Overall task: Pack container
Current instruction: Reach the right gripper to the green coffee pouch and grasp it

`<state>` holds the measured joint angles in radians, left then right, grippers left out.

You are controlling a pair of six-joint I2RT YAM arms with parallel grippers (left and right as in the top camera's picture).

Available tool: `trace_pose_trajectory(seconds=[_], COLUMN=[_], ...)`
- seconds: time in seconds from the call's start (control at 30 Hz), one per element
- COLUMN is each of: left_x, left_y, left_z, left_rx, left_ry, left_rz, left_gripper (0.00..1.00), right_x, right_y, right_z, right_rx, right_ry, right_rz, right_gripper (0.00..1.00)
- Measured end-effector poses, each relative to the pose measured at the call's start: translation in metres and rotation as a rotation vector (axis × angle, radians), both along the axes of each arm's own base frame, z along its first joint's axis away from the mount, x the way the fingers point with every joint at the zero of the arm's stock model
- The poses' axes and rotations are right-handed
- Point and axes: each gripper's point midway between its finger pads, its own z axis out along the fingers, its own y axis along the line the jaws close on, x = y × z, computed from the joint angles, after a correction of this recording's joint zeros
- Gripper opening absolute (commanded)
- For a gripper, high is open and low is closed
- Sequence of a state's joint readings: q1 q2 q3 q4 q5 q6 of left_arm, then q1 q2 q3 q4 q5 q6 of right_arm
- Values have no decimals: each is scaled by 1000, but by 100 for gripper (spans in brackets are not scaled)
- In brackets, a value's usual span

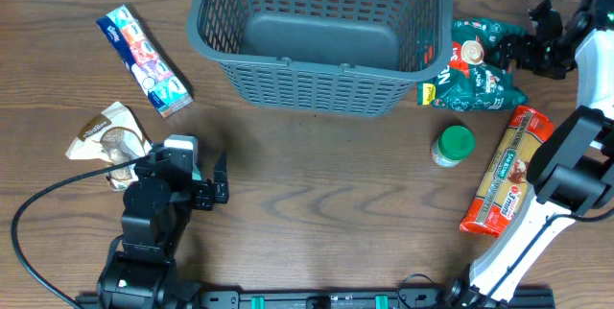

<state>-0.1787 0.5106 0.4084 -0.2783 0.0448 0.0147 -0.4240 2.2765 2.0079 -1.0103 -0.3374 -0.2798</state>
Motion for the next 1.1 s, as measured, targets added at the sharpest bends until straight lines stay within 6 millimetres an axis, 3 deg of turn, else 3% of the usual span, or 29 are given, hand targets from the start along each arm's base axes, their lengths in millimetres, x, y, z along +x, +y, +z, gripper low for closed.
trace_pose_trajectory(seconds=[0.23,0.5,0.53,0.63,0.77,0.8,1.1], left_x=[0,1,1,2,3,3,3], left_y=[0,0,0,0,0,0,0], left_z=[-1,-6,-7,-12,-16,-17,-17], left_rx=[-13,-22,-25,-28,-27,-26,-26], left_ry=[5,29,35,54,73,74,76], left_rz=[7,14,16,20,21,21,21], left_gripper=[99,99,99,99,99,99,99], right_x=[5,16,18,21,25,26,25], right_y=[3,28,32,46,54,54,55], right_z=[-32,-53,-55,-56,-53,-52,-50], right_rx=[16,113,124,156,158,160,166], right_ry=[27,29,27,22,9,7,11], right_rz=[30,78,85,114,135,134,131], right_gripper=[99,98,87,44,6,1,1])
